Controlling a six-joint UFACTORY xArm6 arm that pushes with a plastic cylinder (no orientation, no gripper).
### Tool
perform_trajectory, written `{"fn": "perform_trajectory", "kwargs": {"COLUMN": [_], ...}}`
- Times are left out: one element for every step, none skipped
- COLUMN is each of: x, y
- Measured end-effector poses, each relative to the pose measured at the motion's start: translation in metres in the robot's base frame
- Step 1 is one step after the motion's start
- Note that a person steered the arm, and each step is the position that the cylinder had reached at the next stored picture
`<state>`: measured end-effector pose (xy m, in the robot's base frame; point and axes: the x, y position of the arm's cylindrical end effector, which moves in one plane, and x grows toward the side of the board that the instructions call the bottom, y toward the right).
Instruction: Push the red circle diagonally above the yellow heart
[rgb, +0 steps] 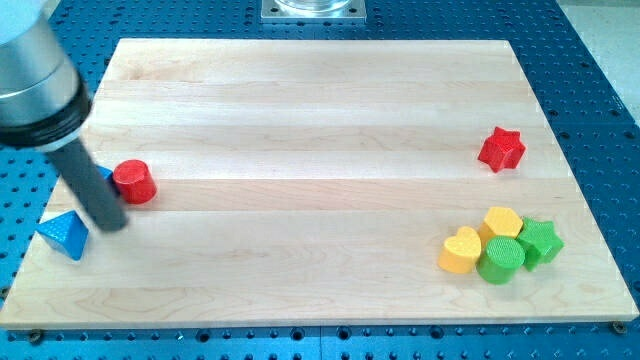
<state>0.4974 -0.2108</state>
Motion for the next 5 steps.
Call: {"fn": "perform_trajectory", "kwargs": {"x": [-0.059,-0.072,-0.062,-0.078,-0.107], "y": [0.051,0.03,-0.01,-0.035,-0.07]}}
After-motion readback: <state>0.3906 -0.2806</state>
